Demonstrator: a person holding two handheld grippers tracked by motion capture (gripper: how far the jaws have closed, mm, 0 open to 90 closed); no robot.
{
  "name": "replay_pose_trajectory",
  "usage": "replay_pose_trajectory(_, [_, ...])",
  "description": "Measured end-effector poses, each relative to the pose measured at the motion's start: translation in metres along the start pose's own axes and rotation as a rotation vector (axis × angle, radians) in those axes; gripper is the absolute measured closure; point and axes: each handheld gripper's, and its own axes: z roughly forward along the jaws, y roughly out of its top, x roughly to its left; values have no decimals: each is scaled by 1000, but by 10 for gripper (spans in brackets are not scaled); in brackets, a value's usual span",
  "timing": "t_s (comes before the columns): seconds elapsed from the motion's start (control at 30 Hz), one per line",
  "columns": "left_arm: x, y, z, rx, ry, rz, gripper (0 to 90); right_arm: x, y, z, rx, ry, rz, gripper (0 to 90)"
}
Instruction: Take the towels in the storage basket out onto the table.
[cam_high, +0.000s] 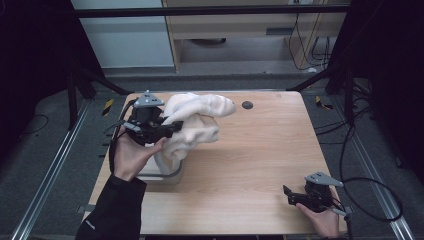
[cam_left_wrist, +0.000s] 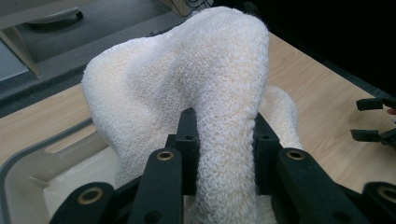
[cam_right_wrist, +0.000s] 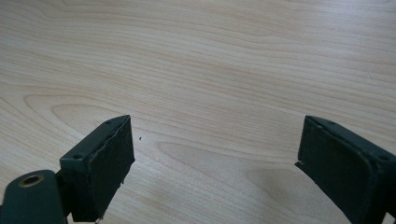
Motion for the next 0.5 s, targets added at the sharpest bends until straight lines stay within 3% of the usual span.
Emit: replay_pose_trajectory(0.5, [-28,9,26,15,-63,48,708,0,0,0,2,5,7,106])
